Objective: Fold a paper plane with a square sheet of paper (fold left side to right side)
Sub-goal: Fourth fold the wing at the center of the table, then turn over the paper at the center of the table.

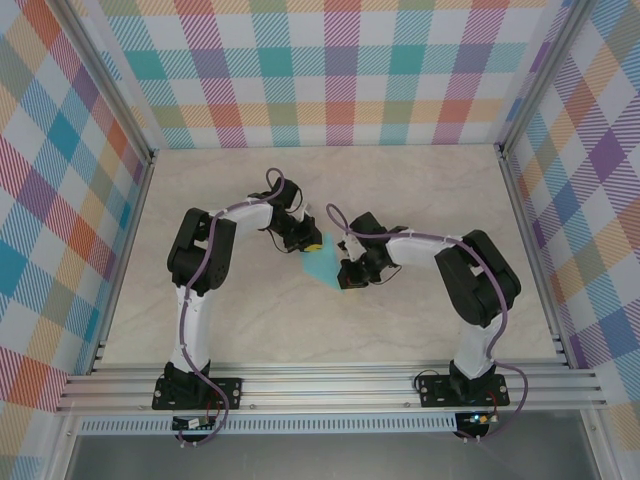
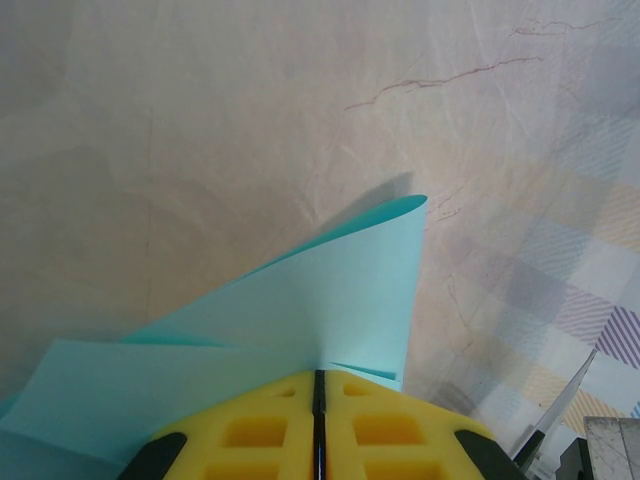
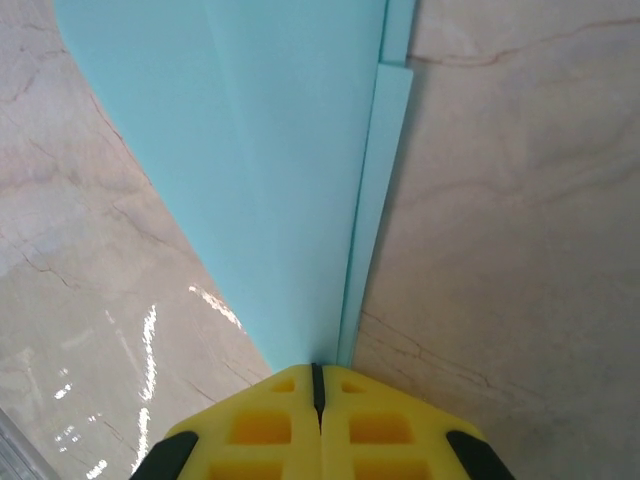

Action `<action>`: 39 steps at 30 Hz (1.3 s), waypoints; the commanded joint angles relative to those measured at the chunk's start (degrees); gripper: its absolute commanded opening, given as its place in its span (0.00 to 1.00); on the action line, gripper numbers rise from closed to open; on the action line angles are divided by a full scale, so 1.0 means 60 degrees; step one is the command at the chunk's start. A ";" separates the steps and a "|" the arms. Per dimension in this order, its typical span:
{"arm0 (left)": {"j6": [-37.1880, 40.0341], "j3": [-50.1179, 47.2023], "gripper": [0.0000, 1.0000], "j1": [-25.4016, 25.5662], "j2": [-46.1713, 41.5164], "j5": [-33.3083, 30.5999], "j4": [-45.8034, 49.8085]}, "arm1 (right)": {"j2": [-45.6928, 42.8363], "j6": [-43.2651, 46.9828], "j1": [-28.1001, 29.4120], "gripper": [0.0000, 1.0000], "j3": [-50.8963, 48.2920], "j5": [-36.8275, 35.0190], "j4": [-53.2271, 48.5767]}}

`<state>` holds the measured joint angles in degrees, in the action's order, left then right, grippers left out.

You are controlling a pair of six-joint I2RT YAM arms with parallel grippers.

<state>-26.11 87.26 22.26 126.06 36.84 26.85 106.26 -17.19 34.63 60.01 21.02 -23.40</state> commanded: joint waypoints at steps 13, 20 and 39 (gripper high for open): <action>0.0159 0.1005 0.16 -0.0223 -0.0327 -0.0093 0.0837 | -0.1267 0.0107 0.0080 0.06 -0.0700 -0.1049 -0.2221; 0.0411 0.0881 0.27 -0.0497 -0.2024 -0.0915 0.1287 | -0.2689 -0.0269 -0.0044 0.30 -0.0476 -0.2374 -0.1120; -0.0904 -0.1684 0.35 -0.0099 -0.1519 0.0397 -0.1694 | -0.4041 -0.1749 -0.0307 0.82 -0.1576 -0.1835 0.2018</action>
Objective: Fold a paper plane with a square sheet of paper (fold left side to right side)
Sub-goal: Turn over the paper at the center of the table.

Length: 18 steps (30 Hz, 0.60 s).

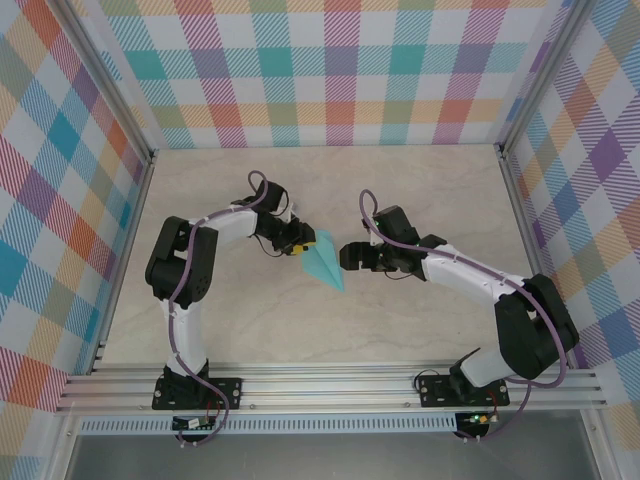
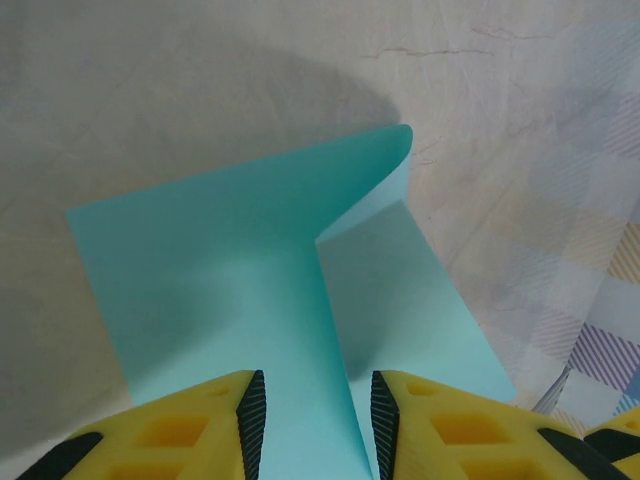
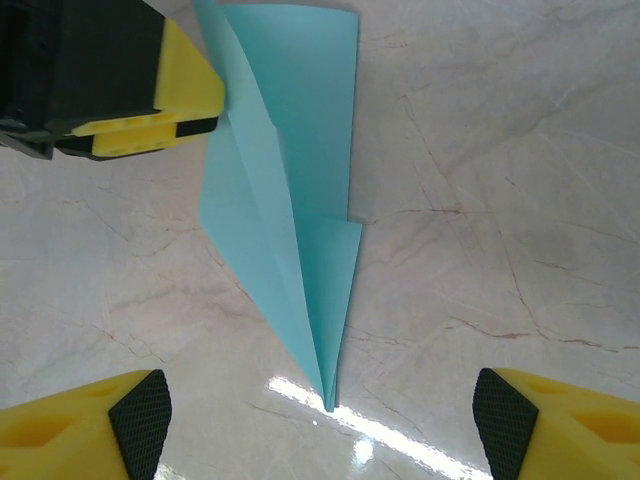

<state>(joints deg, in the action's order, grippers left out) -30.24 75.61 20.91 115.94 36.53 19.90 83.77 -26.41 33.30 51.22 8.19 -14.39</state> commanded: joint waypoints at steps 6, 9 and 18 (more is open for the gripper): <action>-0.0345 0.0585 0.30 0.0276 0.0833 0.0747 -0.0589 | -0.0478 -0.0268 -0.0218 0.81 -0.0297 0.0408 0.0573; -0.0390 0.0626 0.20 0.0294 0.0847 0.0788 -0.0980 | -0.0807 -0.0463 -0.0418 0.82 -0.0567 0.0670 0.0974; 0.0305 0.0501 0.07 0.0087 -0.1276 0.0218 -0.0741 | -0.1916 -0.1089 -0.1903 1.00 -0.1320 0.2521 0.2393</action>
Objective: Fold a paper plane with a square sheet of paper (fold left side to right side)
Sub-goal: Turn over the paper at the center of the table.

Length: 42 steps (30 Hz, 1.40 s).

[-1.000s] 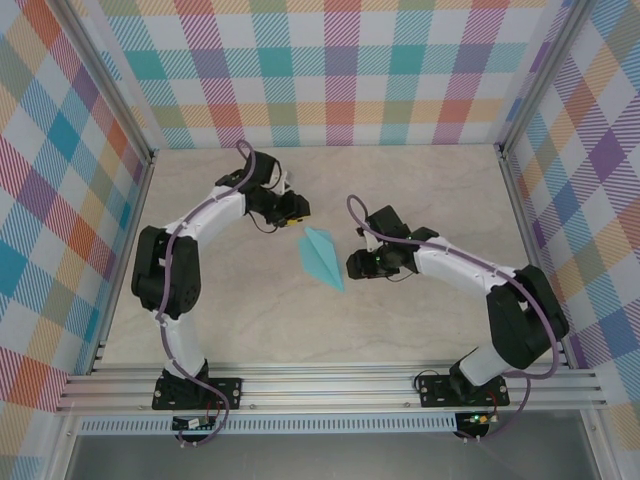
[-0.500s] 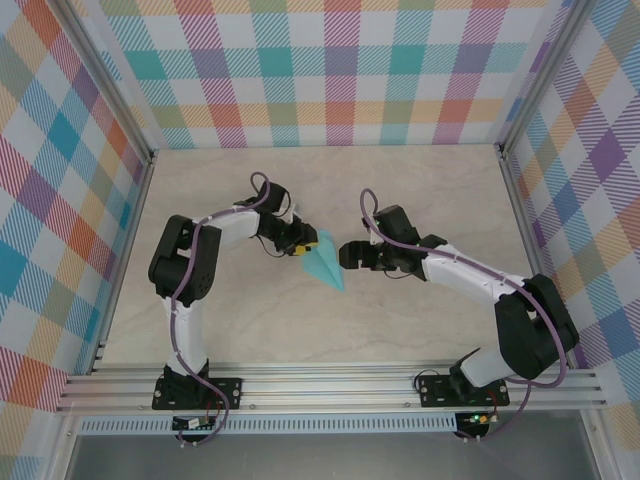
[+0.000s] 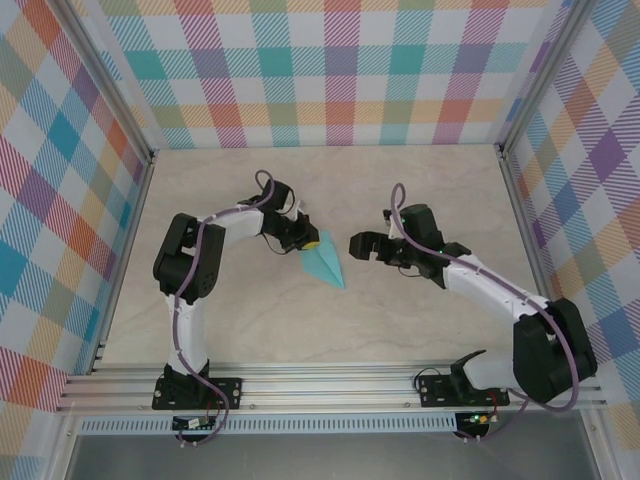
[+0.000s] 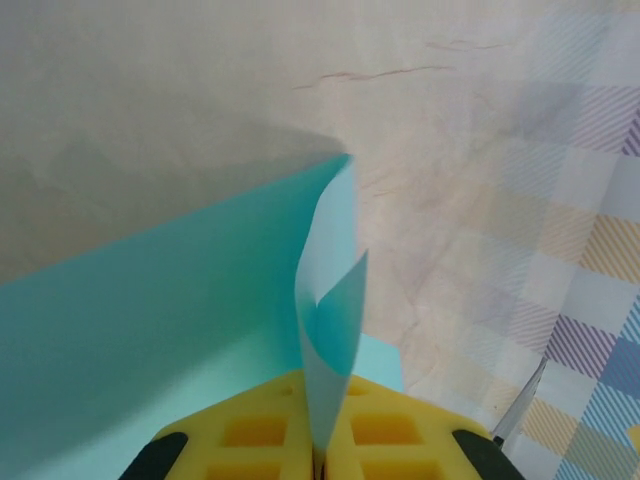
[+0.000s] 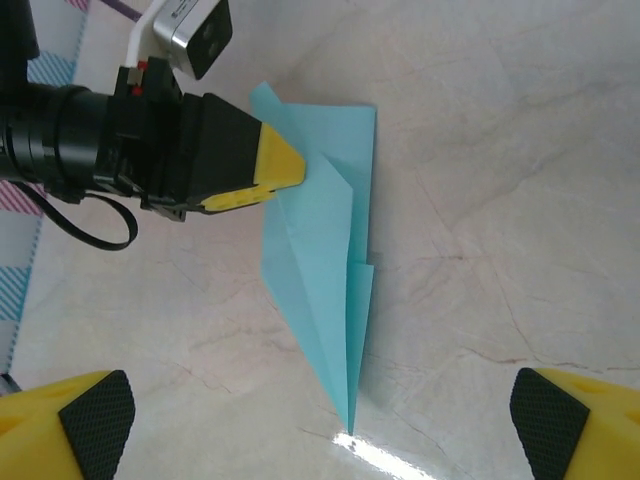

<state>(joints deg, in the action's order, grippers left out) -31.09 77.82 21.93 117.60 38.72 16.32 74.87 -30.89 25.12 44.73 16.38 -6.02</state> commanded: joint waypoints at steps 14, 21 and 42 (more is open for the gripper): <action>0.1054 0.1490 0.07 -0.0389 -0.5082 0.0278 -0.1109 | 0.0053 -0.0469 -0.1815 1.00 0.1480 0.7188 0.3361; 0.0131 0.1519 0.08 -0.0361 -0.5433 0.1340 -0.2376 | 0.1095 -0.0695 -0.1079 1.00 0.2497 0.7467 0.3655; -0.0268 0.0947 0.09 -0.0185 -0.5029 0.2001 -0.2551 | 0.1823 -0.0939 -0.0437 0.52 0.3458 0.7503 0.3901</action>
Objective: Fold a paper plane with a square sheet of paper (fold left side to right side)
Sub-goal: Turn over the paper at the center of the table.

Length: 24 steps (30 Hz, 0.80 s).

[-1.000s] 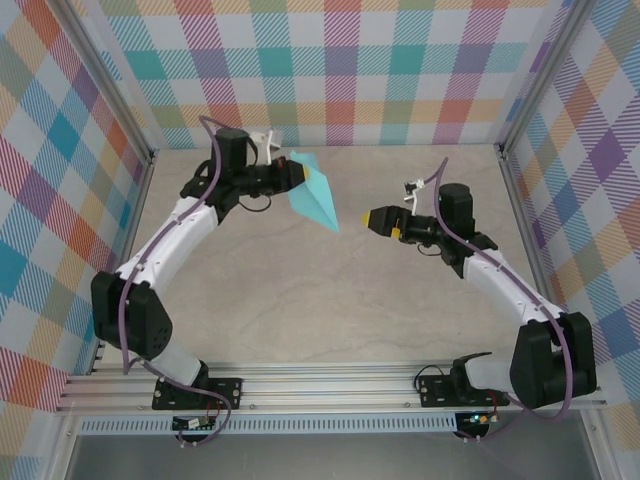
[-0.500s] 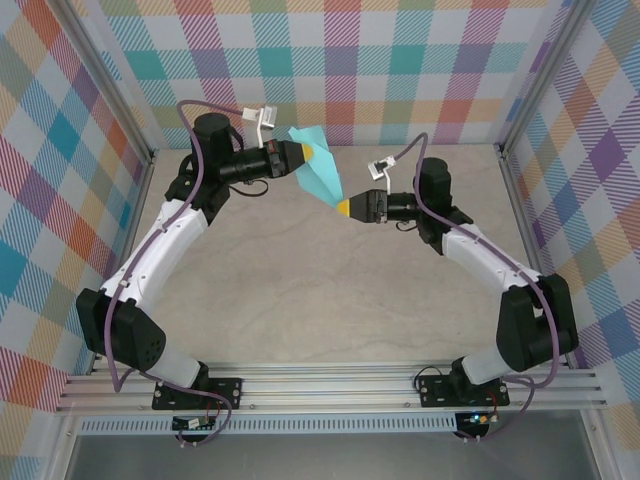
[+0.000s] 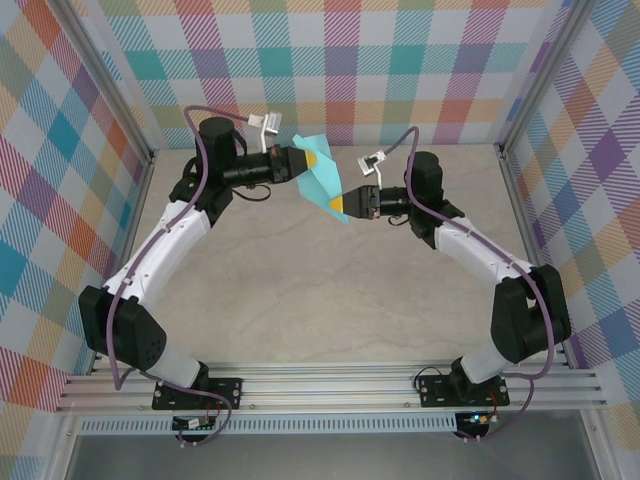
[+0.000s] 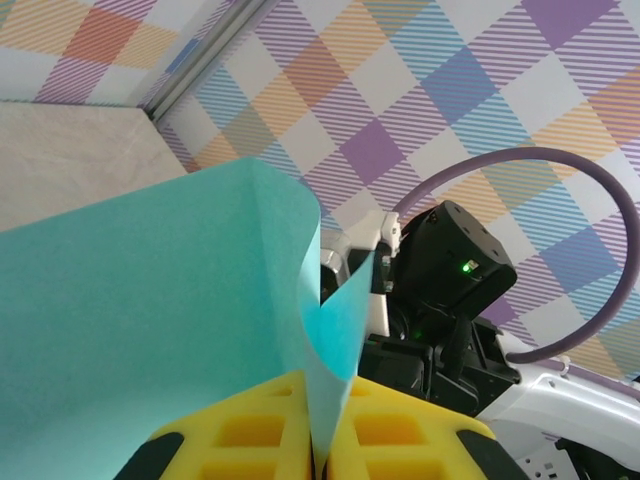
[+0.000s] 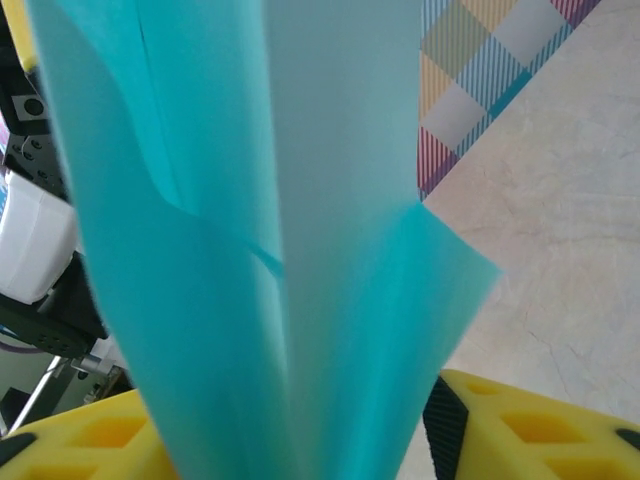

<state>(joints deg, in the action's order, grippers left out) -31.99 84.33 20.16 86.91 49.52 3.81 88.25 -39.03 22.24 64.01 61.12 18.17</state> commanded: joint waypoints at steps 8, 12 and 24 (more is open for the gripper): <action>0.0251 -0.0183 0.13 0.0097 0.0163 0.0022 -0.0013 | -0.0729 0.0953 0.0043 0.24 0.0261 -0.0373 -0.1061; 0.0830 -0.0131 0.28 0.0086 0.0050 -0.0376 0.0710 | -0.0777 0.1155 0.0043 0.14 0.0310 -0.0636 -0.1500; 0.2040 -0.1808 0.75 0.0082 -0.2574 -0.5726 0.2676 | -0.0606 0.5915 0.0924 0.00 0.2259 -0.7086 -0.9071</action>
<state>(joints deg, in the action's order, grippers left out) -21.12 76.25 20.16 76.27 26.52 18.68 84.79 -13.98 25.54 74.65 36.23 -20.53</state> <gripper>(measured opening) 0.742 0.026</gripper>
